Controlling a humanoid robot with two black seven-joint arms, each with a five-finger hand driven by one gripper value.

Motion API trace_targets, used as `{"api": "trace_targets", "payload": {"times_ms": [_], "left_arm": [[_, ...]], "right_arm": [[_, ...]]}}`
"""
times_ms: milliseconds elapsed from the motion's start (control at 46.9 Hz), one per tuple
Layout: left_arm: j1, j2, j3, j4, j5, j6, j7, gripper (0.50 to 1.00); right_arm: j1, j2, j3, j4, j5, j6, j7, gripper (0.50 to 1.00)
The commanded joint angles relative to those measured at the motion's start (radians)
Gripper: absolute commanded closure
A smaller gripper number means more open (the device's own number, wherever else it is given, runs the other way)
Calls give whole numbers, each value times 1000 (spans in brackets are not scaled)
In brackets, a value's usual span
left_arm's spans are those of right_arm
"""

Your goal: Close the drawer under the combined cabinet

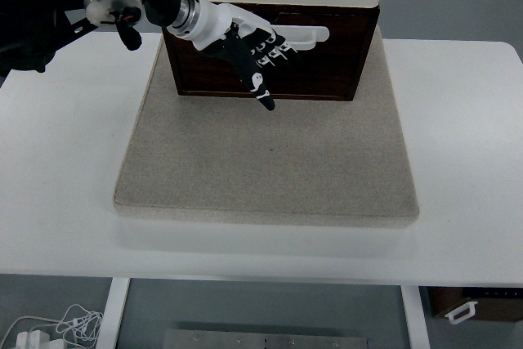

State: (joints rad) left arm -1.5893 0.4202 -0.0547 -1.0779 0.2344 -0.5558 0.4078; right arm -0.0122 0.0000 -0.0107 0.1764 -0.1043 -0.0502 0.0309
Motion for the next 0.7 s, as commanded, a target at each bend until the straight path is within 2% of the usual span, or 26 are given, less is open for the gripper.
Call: {"api": "trace_targets", "payload": {"times_ms": [0, 213, 533, 682], "left_arm": [[37, 5, -128, 0, -6, -49, -9, 500], [126, -1, -404, 0, 3, -55, -23, 500], [210, 0, -651, 0, -4, -55, -133, 500], [246, -5, -746, 0, 2, -49, -211, 500]], "right_arm": [[0, 0, 0, 0, 0, 0, 0, 548], [0, 0, 0, 0, 0, 1, 0, 548], [0, 0, 0, 0, 0, 0, 0, 548], [0, 0, 0, 0, 0, 0, 0, 548]]}}
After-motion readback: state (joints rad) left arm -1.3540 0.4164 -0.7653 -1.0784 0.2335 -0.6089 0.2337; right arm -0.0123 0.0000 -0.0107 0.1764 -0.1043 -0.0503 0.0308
